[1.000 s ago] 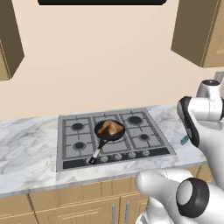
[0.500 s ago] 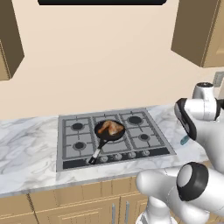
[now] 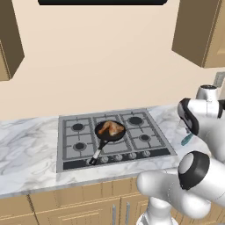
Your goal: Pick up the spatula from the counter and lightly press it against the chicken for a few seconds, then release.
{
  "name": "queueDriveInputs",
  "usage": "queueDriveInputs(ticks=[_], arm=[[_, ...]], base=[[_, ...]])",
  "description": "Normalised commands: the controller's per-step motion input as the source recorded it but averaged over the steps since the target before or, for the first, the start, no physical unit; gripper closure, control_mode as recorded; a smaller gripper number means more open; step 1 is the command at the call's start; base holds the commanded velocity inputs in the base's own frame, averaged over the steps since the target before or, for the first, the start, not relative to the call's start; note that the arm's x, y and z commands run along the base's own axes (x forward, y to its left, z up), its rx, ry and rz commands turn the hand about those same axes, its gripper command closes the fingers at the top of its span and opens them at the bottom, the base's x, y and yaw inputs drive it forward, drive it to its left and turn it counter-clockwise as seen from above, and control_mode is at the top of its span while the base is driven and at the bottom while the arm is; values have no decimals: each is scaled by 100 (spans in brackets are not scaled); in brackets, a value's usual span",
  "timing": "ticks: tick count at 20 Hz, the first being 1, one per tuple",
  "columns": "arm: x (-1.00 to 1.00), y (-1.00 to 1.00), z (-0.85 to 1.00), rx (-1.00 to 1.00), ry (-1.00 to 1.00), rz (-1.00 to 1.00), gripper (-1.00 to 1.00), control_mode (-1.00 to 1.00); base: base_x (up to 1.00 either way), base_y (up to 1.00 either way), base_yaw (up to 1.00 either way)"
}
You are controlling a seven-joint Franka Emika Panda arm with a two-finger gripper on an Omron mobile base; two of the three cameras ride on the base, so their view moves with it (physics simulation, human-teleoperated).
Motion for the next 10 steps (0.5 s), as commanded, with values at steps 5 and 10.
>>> queueDriveInputs(ticks=[5, 10], arm=[[9, 0, -8, 7, 0, 0, -100, -100], [10, 0, -14, 3, 0, 0, -100, -100]], base=[[0, 0, 0], [0, 0, 0]])
